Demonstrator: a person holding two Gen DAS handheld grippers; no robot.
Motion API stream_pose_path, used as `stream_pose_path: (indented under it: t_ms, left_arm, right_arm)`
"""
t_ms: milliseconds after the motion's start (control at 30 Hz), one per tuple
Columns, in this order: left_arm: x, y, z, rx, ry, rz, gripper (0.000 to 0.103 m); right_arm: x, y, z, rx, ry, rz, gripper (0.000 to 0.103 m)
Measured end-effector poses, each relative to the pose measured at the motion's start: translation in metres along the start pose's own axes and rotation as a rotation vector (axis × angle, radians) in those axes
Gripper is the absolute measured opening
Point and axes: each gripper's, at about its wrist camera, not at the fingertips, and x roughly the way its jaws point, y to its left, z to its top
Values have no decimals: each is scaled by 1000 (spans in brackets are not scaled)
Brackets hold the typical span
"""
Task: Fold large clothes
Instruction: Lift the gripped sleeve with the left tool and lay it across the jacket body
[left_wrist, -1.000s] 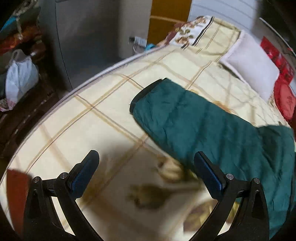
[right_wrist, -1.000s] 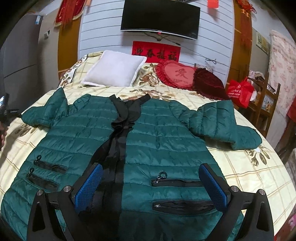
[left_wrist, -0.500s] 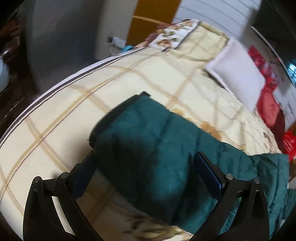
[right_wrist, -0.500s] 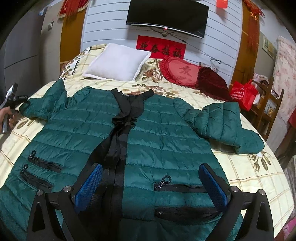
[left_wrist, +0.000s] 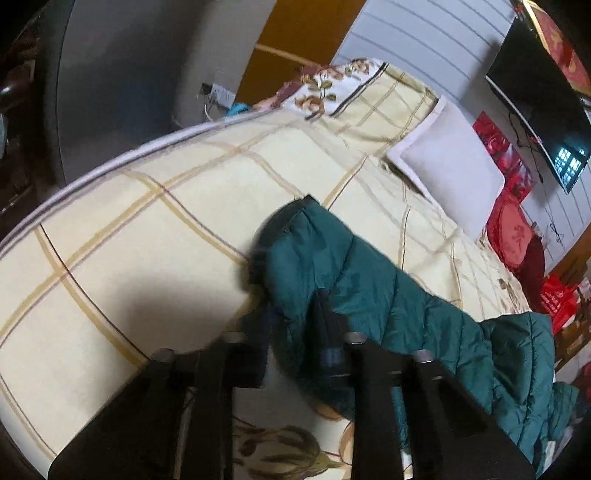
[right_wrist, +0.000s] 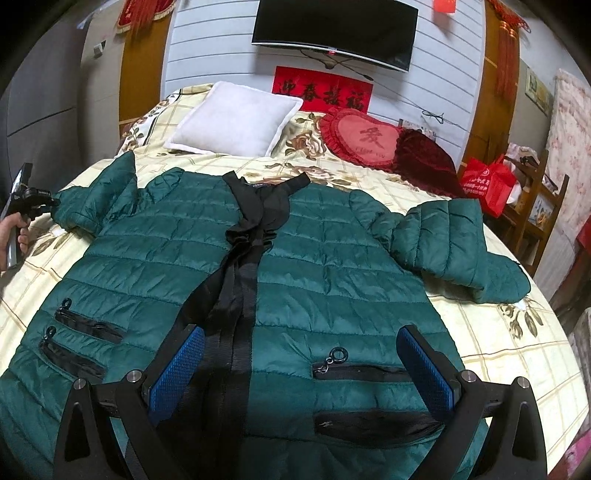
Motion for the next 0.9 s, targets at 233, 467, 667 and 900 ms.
stream_pose_path:
  t_ms: [233,467,667,900]
  left_arm:
    - [-46,-3,2,2,-85,29,8]
    - [-151,-19,10,-14,-210,-26,8]
    - [-242,-32,2,-29,-308,-58,8]
    - [-283,-103,-34,94,-300,-219,8]
  right_arm:
    - [-1,-6,1,31,-3,-3,103]
    - [-5,-11,0,47,4,-34,103]
    - [-12,-20,-8,83,5,-47,103]
    - [-19,-34,-19,87,13,-86,103]
